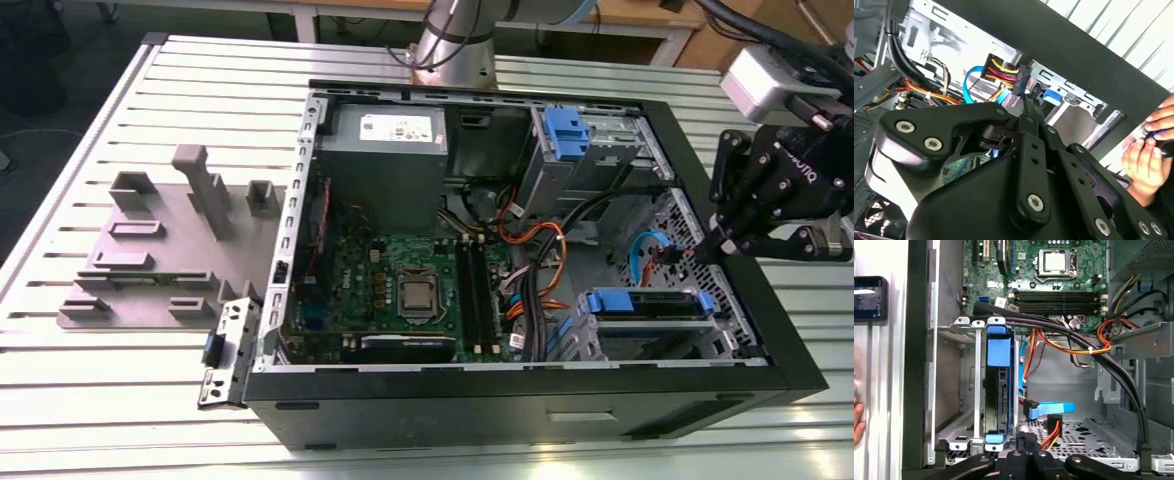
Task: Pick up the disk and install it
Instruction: 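Insert the first disk wire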
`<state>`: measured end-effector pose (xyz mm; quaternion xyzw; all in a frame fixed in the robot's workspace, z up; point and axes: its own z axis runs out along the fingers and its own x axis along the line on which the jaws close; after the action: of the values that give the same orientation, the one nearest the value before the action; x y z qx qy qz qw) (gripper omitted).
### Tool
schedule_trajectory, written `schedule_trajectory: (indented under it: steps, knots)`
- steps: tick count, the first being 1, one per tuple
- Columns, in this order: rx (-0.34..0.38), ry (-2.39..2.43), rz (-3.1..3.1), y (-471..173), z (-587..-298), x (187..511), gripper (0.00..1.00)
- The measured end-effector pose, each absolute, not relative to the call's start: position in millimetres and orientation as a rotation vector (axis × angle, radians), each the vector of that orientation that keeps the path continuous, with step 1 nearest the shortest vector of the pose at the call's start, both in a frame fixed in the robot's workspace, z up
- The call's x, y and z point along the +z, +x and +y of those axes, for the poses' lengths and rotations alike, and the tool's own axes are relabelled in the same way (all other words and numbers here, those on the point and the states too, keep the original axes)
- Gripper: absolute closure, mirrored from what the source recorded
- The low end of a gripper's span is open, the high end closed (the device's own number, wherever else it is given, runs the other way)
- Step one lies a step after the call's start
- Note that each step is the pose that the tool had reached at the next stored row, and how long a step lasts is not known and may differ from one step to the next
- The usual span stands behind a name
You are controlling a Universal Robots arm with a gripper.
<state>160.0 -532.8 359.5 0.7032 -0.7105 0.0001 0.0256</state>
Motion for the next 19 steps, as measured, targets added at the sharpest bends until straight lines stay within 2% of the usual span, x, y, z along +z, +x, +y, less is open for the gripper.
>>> schedule_trajectory:
  steps: [5, 19]
  knots:
    - [0.035, 2.155, -2.179, 160.9, -527.8, 359.5, 0.89]
    - [0.061, 2.147, -2.162, 161.8, -515.3, 359.4, 0.89]
